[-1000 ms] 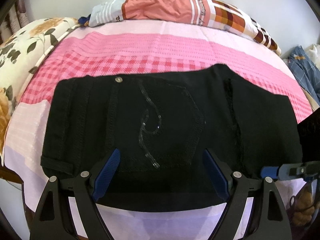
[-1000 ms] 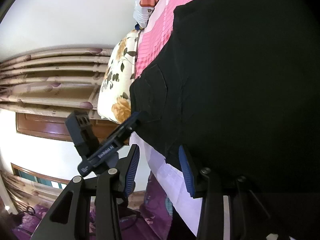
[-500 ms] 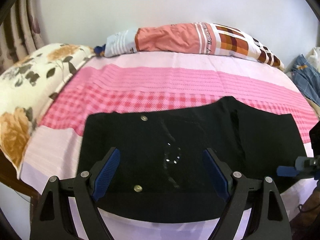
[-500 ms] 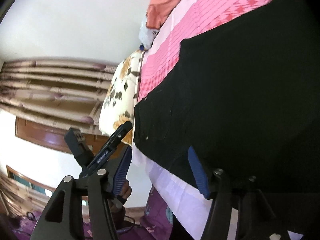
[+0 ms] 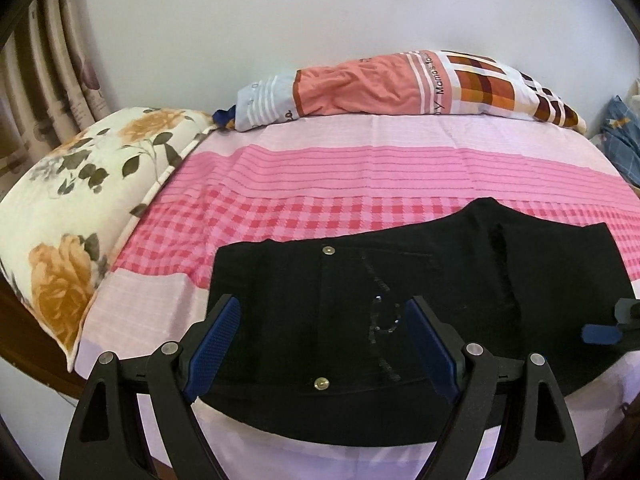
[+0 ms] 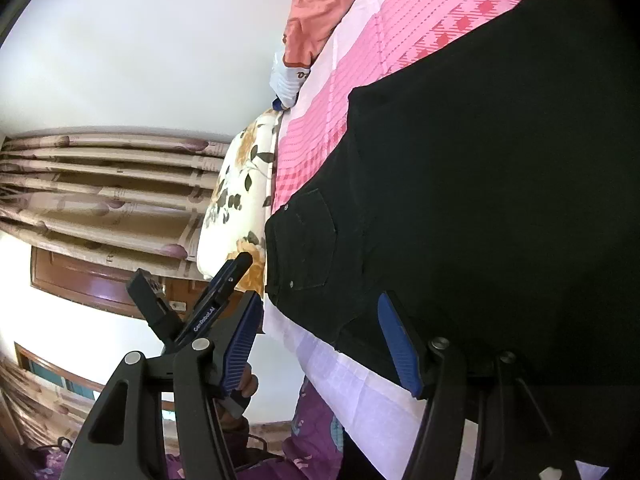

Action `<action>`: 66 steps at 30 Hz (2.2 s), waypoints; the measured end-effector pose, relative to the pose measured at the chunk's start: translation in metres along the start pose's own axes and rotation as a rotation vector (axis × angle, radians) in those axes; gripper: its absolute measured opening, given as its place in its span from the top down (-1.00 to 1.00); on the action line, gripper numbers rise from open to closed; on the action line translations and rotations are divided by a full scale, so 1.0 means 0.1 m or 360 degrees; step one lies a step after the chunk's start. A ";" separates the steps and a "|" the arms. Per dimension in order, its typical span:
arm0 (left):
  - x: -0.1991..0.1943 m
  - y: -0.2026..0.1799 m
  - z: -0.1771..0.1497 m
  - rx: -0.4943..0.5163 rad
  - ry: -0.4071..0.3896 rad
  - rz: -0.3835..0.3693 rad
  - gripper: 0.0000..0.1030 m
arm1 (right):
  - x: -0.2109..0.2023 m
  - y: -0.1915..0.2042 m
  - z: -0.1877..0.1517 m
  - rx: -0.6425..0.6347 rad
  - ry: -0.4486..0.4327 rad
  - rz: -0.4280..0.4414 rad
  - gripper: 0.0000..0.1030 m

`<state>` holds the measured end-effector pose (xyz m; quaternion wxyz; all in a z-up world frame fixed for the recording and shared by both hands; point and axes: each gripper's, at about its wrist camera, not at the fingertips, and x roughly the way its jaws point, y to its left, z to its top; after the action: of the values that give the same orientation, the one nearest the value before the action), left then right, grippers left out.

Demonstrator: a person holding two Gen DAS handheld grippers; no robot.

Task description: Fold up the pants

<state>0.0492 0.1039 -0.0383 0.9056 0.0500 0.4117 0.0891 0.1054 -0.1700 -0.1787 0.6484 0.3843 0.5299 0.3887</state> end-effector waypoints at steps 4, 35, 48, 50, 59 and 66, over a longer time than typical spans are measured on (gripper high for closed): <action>0.00 0.05 0.00 -0.0011 0.0011 0.0008 -0.64 | -0.03 -0.01 0.00 0.0003 -0.0003 -0.0008 -0.14; 0.30 1.57 -0.93 -0.1315 0.0456 -0.0934 -0.39 | -0.08 -0.18 0.02 0.0167 -0.0045 0.0039 -0.20; 0.81 1.58 -1.05 -0.1555 0.0630 -0.1020 -0.39 | -0.09 -0.19 0.02 0.0200 -0.0050 0.0065 -0.21; 0.87 1.57 -1.10 -0.1581 0.0691 -0.0951 -0.39 | -0.09 -0.21 0.03 0.0215 -0.0054 0.0075 -0.21; 0.94 1.59 -1.10 -0.1702 0.0648 -0.1045 -0.39 | -0.08 -0.22 0.02 0.0241 -0.0060 0.0090 -0.21; 0.97 1.62 -1.15 -0.1719 0.0644 -0.1009 -0.39 | -0.09 -0.22 0.01 0.0256 -0.0068 0.0101 -0.21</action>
<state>0.0055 0.2841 -0.1584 0.6905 -0.5529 0.4660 0.0196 0.1073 -0.1873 -0.1952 0.6140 0.4599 0.5330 0.3569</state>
